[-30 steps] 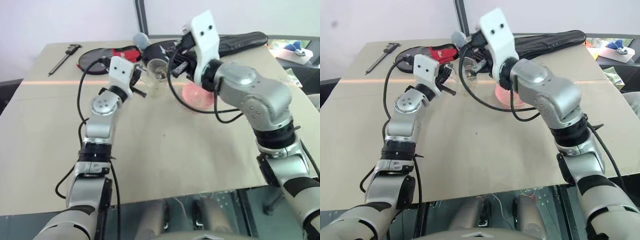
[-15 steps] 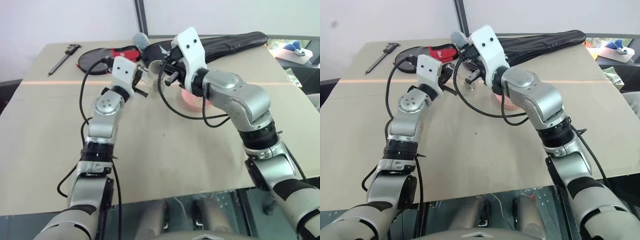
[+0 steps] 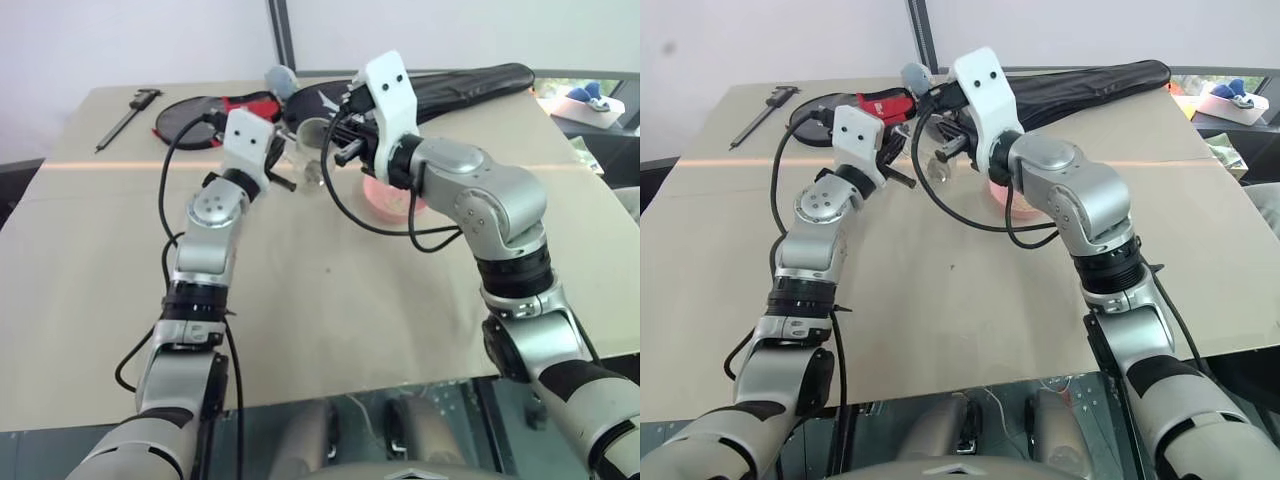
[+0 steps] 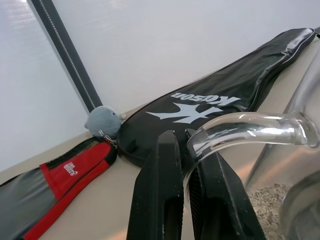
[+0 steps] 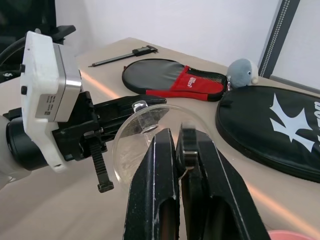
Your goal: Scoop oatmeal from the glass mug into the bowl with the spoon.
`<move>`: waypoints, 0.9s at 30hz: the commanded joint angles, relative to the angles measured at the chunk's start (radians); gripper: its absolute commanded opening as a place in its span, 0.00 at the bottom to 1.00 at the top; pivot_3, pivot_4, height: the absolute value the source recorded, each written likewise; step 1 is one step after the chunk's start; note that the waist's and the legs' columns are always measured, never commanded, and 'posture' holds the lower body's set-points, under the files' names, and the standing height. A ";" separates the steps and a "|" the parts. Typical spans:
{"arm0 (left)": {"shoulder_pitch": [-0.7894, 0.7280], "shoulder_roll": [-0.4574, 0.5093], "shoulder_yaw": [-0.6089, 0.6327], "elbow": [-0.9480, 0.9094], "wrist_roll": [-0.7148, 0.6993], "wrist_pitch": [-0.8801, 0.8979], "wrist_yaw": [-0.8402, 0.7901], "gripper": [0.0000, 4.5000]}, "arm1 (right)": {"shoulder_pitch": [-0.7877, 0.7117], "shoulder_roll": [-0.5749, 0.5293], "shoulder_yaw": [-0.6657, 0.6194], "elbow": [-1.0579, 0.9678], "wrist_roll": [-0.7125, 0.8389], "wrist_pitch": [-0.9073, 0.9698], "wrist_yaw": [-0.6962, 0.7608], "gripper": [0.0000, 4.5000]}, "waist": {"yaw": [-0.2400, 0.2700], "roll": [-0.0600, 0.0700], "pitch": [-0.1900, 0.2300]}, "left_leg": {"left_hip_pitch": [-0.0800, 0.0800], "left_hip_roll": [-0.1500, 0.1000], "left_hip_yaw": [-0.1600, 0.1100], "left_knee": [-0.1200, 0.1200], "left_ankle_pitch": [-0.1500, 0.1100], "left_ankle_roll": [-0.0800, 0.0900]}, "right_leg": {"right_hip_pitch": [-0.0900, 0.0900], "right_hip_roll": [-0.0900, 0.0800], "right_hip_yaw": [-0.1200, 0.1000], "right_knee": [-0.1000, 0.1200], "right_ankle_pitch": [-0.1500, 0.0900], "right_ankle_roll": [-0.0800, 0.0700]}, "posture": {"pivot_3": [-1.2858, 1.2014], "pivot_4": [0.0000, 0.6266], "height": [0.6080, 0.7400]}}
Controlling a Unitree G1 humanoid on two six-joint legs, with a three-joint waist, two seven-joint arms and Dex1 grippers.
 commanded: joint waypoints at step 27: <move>-0.129 0.001 -0.017 0.104 0.067 -0.019 0.060 0.01 | -0.170 0.125 -0.785 0.282 0.424 0.301 -0.335 0.00 | 0.001 0.000 0.000 | 0.000 -0.001 0.001 0.001 0.000 0.000 | -0.001 -0.001 0.001 0.011 0.000 0.000 | 0.52 0.24 1.00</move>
